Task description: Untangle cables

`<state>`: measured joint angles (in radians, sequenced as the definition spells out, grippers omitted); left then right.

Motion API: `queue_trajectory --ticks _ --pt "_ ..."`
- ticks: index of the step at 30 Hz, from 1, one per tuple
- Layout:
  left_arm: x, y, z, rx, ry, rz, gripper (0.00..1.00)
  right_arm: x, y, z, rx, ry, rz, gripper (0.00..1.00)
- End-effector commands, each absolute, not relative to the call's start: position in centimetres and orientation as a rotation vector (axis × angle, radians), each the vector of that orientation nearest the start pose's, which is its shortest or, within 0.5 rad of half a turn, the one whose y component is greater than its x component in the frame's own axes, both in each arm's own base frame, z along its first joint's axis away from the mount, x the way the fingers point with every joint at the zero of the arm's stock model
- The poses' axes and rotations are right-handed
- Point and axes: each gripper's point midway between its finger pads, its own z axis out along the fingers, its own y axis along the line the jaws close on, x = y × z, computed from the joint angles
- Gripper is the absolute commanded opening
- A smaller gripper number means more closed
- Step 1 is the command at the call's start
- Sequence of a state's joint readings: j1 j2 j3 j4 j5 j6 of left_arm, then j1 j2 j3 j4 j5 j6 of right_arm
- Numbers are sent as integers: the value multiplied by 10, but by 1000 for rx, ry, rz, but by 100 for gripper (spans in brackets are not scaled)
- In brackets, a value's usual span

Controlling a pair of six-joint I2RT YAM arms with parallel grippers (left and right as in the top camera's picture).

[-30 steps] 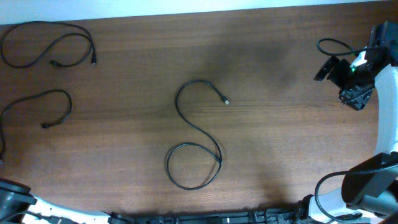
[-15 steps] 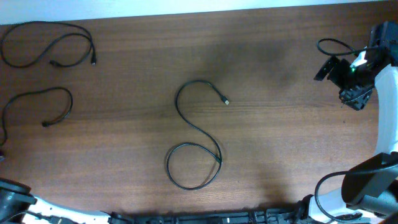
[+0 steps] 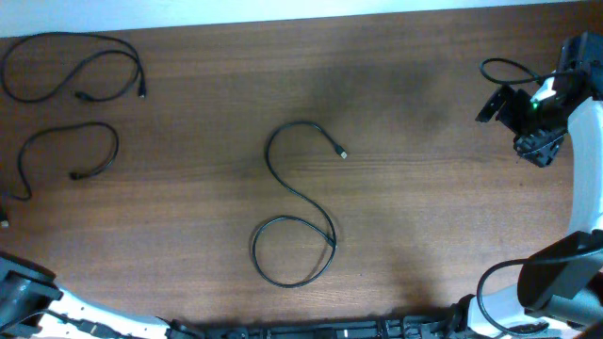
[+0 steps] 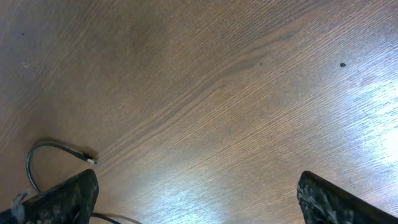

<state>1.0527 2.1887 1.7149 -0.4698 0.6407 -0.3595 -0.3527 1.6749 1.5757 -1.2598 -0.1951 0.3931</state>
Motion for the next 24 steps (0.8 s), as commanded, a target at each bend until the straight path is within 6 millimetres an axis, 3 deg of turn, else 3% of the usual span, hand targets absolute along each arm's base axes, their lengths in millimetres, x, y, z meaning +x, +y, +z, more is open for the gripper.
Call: queue_trajectory --ticks 1,8,12,15,17,22,24 --pt "370 425 115 -1239 1903 -476 0 340 -93 176 1046 2721 268 99" --pt "374 426 127 -1212 1897 -460 0 340 -93 176 1046 2721 268 99" --pt "369 439 147 -1212 1886 -342 0 340 -93 176 1046 2721 268 99" --pt "327 459 137 -1335 2027 104 0 340 -93 176 1045 2721 268 99" --pt "320 460 133 -1282 2128 264 0 340 -93 176 1046 2721 268 99" --pt "364 430 135 -1132 2193 253 0 340 -93 176 1045 2721 268 99" --pt "382 415 135 -990 2262 283 0 340 -93 176 1045 2721 268 99"
